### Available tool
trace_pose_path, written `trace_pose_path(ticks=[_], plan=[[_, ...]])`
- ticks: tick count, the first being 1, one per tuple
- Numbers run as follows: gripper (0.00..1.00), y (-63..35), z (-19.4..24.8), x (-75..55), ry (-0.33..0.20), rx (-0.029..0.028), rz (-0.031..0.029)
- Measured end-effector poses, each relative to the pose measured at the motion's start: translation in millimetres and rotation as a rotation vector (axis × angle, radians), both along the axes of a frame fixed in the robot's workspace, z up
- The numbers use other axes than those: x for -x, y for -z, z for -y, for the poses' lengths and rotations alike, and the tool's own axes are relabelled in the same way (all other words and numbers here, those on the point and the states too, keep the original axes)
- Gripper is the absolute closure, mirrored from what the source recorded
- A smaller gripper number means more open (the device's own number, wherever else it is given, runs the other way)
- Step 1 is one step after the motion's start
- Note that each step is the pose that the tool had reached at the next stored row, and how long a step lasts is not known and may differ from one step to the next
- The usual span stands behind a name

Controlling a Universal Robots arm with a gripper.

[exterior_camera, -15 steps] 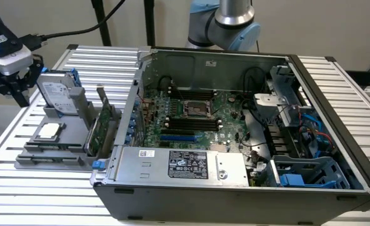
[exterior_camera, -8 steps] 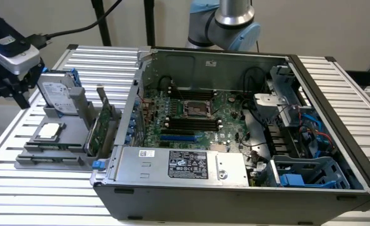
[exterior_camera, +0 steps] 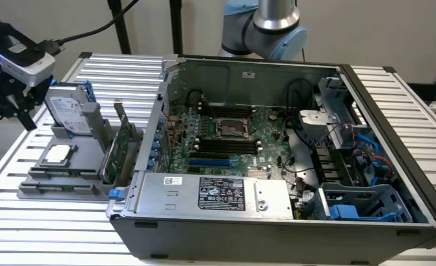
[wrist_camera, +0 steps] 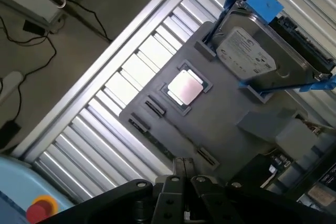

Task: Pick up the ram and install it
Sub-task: 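Pick up the ram and move it above insertion slot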

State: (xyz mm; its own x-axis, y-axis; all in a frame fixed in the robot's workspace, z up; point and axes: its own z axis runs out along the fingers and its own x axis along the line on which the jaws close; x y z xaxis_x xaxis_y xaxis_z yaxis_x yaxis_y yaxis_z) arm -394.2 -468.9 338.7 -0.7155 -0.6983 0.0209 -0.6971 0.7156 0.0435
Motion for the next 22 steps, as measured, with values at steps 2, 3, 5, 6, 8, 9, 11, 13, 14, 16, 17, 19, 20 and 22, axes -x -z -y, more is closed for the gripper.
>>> trace_pose_path(ticks=[2,3,5,6,8,9,11,13,14,16,17,19,20,22], plan=[[1.0,1.3,-0.1,0.1,-0.036,0.0,-0.0007],[1.0,1.9,0.0,0.1,-0.054,0.0,-0.0009],[1.0,3.2,0.0,0.1,-0.09,0.0001,-0.0015],[1.0,3.9,-0.1,0.1,-0.108,0.0001,-0.0018],[1.0,5.3,0.0,0.1,-0.144,0.0,-0.002],[1.0,6.0,-0.1,0.1,-0.163,0.0,-0.0022],[1.0,7.4,-0.1,0.1,-0.2,0.0001,-0.0024],[1.0,8.9,0.0,0.1,-0.236,0.0001,-0.0025],[1.0,9.6,0.0,0.1,-0.254,0.0001,-0.0026],[1.0,11.2,0.0,0.1,-0.289,0.0002,-0.0026],[1.0,12.0,0.0,0.1,-0.308,0.0002,-0.0026],[1.0,13.7,0.0,0.0,-0.344,0.0003,-0.0027],[1.0,14.6,-0.1,0.1,-0.362,0.0002,-0.0026],[1.0,16.5,0.0,0.1,-0.4,0.0003,-0.0026]])
